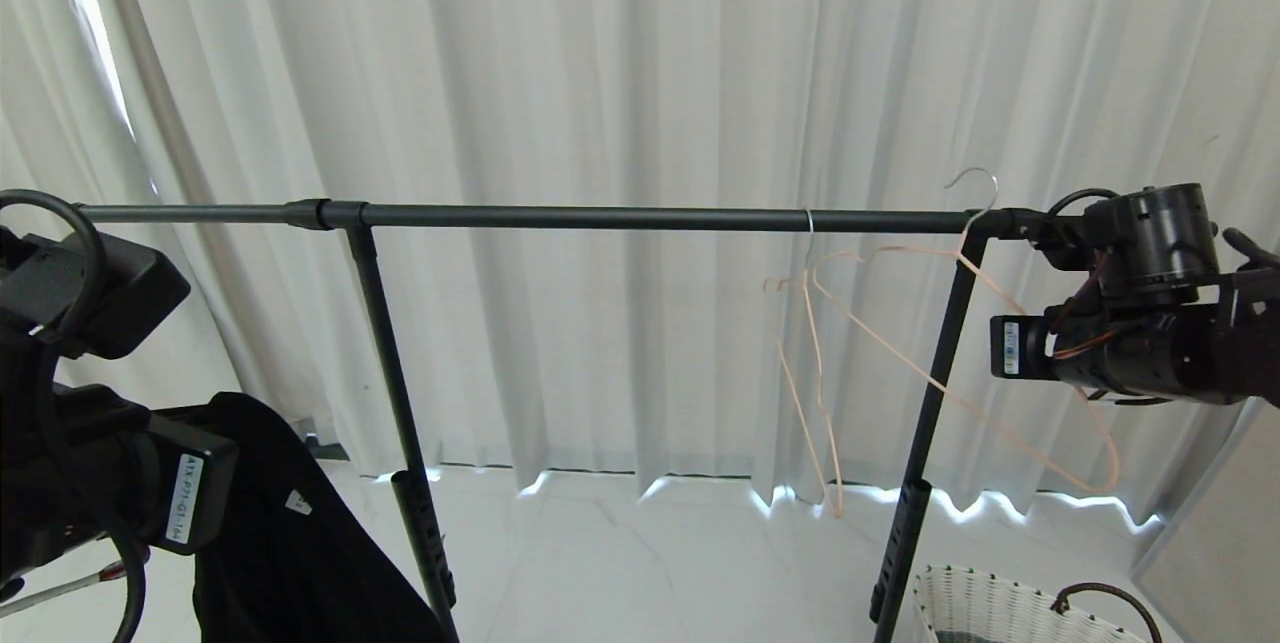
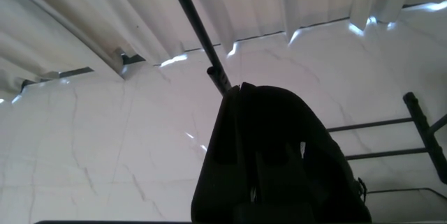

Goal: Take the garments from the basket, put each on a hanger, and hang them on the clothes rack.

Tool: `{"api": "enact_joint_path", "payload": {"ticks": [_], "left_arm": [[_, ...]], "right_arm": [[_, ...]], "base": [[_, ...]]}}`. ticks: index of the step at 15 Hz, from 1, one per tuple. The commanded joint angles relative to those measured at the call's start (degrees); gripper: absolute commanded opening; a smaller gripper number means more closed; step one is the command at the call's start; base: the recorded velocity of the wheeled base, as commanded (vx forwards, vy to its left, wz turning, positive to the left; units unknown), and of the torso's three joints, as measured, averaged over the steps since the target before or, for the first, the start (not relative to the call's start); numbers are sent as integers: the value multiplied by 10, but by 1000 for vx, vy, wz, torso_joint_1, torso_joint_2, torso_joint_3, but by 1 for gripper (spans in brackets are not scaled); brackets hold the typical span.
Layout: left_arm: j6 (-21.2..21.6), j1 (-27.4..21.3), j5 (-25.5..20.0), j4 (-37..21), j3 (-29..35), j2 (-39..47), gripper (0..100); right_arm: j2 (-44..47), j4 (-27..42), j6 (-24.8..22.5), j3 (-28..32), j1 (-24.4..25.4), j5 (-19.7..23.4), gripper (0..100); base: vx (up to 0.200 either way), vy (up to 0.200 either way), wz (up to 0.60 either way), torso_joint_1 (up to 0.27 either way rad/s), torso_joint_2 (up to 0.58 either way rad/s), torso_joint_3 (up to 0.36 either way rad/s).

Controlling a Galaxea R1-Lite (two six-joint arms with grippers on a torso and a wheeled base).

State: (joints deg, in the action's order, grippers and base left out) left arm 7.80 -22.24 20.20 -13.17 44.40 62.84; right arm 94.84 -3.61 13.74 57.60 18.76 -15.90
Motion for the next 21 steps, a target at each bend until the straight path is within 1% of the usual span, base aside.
{"api": "enact_joint_path", "payload": {"ticks": [1, 4, 10, 14, 19, 21], "left_arm": [[0, 0, 0, 1, 1, -1, 0], [1, 0, 2, 1, 0, 0, 0], [2, 0, 3, 1, 0, -1, 0], [1, 0, 3, 1, 0, -1, 0], [2, 0, 3, 1, -2, -5, 0], [2, -3, 2, 1, -5, -6, 0]], "right_arm": [[-52, 0, -1, -34, 0, -5, 0], [-104, 0, -17, -76, 0, -27, 0], [-184, 2, -50, -143, 0, -26, 0], [-222, 4, -66, -165, 9, -23, 0], [-252, 5, -66, -178, 50, -21, 0], [-258, 4, -66, -176, 65, -20, 0]], "base": [[0, 0, 0, 0, 0, 0], [0, 0, 0, 0, 0, 0], [-200, 0, 0, 2, 3, 6], [-200, 0, 0, 2, 0, 7], [-200, 0, 0, 1, 0, 5], [0, 0, 0, 0, 0, 0]]}}
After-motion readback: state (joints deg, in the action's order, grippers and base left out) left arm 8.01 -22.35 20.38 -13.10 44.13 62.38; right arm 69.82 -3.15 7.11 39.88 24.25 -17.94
